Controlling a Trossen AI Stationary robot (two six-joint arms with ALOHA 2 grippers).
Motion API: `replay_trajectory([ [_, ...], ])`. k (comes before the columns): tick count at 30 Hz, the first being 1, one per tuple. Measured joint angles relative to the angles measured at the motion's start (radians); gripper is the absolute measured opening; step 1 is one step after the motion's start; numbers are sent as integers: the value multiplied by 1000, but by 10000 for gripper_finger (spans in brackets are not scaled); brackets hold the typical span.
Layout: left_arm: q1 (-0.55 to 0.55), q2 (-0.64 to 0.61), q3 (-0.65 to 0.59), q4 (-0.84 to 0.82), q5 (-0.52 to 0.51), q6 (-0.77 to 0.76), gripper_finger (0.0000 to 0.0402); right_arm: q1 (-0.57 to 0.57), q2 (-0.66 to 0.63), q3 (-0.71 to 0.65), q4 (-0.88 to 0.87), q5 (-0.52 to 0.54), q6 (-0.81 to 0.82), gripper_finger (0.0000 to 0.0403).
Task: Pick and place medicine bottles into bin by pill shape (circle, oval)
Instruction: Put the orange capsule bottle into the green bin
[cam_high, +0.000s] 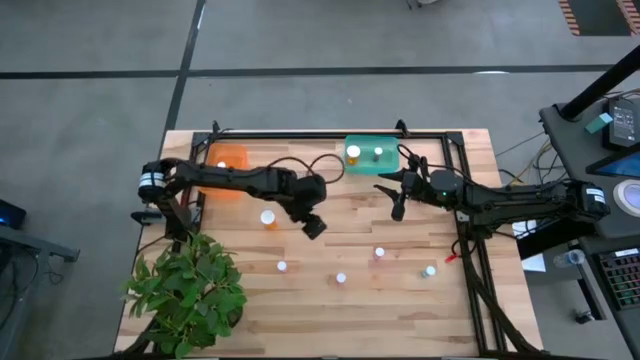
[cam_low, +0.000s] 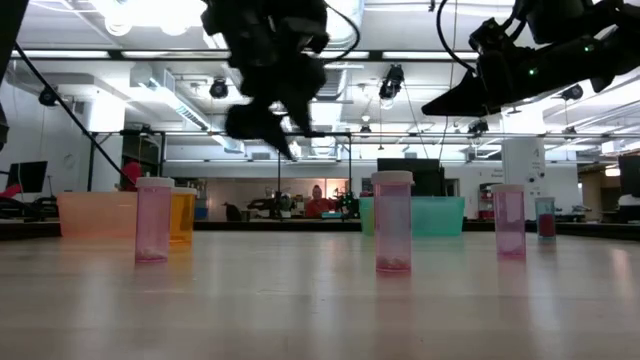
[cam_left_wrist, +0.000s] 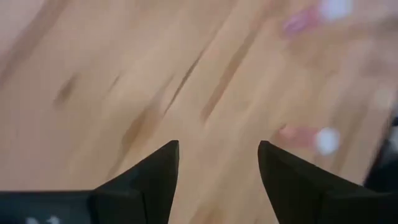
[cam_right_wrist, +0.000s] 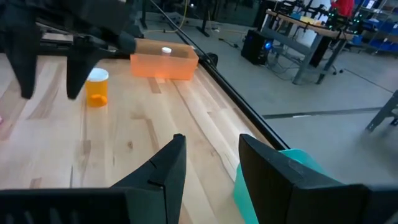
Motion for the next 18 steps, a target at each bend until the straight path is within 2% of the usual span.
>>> replay_trajectory([
  [4,-17,-9,-6,-191,-1,-112,200,0,0,0,0,0,0,137],
  [8,-27,-16,-16,-328,-1,-155,210,0,0,0,0,0,0,137],
  [13,-35,-36,-31,-419,-8,-188,254,0,0,0,0,0,-9,137],
  [18,-52,-66,-53,-425,-75,-205,303,0,0,0,0,0,-9,137],
])
